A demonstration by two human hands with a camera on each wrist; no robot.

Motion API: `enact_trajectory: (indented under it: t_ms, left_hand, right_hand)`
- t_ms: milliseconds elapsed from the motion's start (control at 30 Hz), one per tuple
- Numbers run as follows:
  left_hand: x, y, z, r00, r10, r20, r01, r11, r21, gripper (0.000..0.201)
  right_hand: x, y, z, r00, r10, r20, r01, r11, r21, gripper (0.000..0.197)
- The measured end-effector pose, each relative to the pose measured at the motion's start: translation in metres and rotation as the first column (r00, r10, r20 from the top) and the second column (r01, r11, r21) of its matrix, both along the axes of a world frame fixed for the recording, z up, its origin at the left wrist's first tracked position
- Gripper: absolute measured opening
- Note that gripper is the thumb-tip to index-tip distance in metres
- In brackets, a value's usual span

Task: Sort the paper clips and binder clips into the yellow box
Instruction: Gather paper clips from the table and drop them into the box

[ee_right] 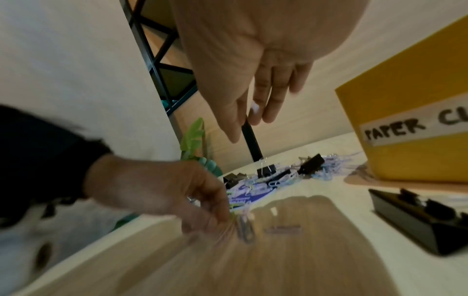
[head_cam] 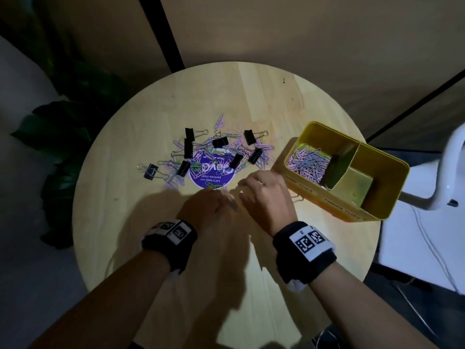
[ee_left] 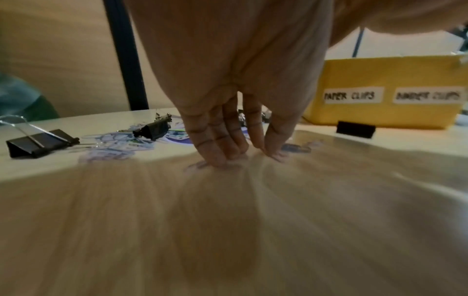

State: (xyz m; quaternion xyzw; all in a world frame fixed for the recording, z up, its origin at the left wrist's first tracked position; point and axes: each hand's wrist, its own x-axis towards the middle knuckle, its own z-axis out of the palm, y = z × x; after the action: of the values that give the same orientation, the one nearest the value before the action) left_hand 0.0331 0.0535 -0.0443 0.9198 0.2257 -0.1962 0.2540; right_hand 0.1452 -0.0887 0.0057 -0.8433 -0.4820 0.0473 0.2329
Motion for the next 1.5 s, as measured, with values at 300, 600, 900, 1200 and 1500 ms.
enact_trajectory:
  t_ms: [300, 600, 900, 1200, 1500]
  left_hand:
    - [-0.022, 0.029, -0.002, 0.970, 0.232, 0.078, -0.236, 0.971, 0.047, 0.023]
    - [-0.007, 0.033, 0.000, 0.967, 0.187, 0.172, -0.192, 0.981, 0.012, 0.041]
    - [0.001, 0.017, -0.019, 0.996, 0.000, 0.086, 0.000, 1.000, -0.004, 0.046]
    - [-0.014, 0.017, -0.020, 0.982, 0.063, 0.177, -0.052, 0.996, -0.070, 0.043]
    - [0.002, 0.034, -0.020, 0.989, -0.100, 0.109, 0.105, 0.993, -0.050, 0.066]
  right_hand:
    - [-0.031, 0.014, -0.054, 0.956, -0.132, -0.261, -0.010, 0.877, -0.480, 0.023]
    - [-0.044, 0.042, -0.061, 0.957, -0.202, -0.207, 0.107, 0.913, -0.394, 0.039]
    - [-0.033, 0.048, -0.058, 0.929, -0.140, -0.343, -0.019, 0.906, -0.422, 0.025]
    - [-0.038, 0.049, -0.061, 0.932, -0.194, -0.306, 0.031, 0.884, -0.466, 0.063]
    - [-0.040, 0.055, -0.054, 0.934, -0.061, -0.353, -0.110, 0.888, -0.446, 0.026]
